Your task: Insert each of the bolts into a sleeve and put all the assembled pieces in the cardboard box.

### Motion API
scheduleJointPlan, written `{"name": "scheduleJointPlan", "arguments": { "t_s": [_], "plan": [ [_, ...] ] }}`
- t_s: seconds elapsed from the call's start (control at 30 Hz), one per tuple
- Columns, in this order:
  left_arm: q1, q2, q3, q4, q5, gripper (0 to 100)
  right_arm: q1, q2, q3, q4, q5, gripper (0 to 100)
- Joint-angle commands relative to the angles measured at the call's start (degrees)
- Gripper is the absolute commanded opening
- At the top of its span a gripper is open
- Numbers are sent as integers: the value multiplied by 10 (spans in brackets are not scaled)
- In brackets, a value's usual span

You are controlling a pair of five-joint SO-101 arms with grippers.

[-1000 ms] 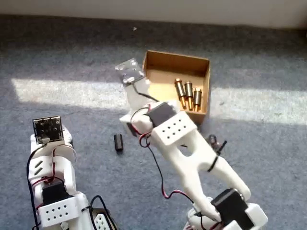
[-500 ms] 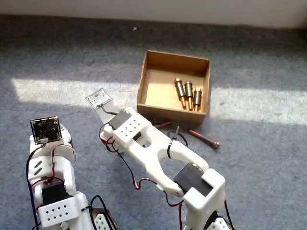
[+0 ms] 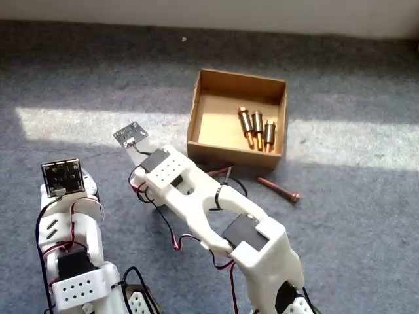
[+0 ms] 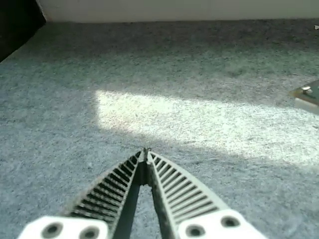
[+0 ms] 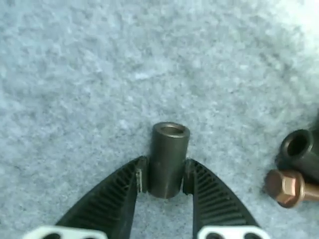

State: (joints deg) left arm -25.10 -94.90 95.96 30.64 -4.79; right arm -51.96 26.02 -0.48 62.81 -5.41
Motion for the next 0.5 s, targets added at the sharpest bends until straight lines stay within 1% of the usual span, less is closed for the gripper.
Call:
{"name": "scheduleJointPlan", "arguments": {
  "t_s": [0.0,0.13,0.27,0.4,0.47],
  "plan": [
    [11,-7,6,-12,4,14,3,0,-22,-4,-3,107],
    [11,-7,6,-12,4,14,24,-3,-25,-1,-2,0],
    [11,-7,6,-12,4,14,58,-42,-26,30,27,5],
    [11,-7,6,-12,4,14,91,-132,-18,32,39,5],
    [11,-7,6,-12,4,14,112,-181,8,30,39,5]
  ]
}}
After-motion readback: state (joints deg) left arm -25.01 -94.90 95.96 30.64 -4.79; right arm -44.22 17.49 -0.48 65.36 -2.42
